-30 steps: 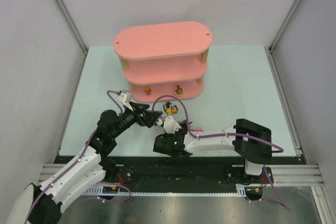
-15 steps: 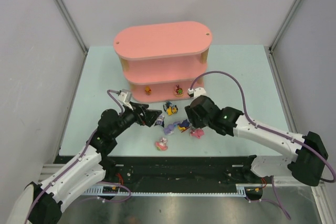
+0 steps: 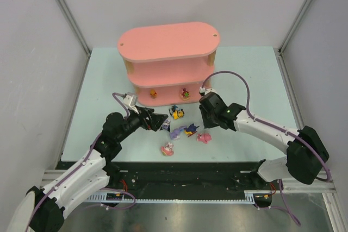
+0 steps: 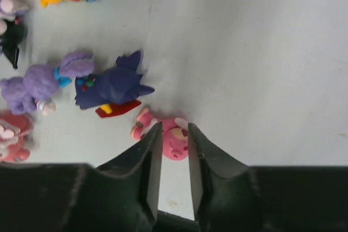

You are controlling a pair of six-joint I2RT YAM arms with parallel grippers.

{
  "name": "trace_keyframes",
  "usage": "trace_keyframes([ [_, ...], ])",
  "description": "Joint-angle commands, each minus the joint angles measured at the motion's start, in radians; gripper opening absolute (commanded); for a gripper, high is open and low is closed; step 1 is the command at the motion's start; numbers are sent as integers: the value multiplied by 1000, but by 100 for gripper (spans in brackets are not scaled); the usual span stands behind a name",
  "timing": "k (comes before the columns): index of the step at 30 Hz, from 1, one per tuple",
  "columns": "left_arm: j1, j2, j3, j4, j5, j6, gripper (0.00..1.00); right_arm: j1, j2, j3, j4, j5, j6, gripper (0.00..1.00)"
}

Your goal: Place and organize the plastic toys onto the shelf

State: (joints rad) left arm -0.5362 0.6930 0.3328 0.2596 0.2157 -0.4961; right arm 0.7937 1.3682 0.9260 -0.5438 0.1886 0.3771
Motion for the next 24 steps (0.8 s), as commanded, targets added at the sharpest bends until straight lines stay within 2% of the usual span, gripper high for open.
trace_keyframes([
  [1,4,7,17,6,7,21,100,-31,32,-7,68,89,103,20],
  [5,4,2,23,-3,5,22,100,-59,95,-21,102,107,120,0],
  [11,5,-7,26,-33,-19,21,100,-63,146,-59,116,115,138,0],
  [24,4,10,12,-16,-16,13,100,1,85,-162,143,43,135,0],
])
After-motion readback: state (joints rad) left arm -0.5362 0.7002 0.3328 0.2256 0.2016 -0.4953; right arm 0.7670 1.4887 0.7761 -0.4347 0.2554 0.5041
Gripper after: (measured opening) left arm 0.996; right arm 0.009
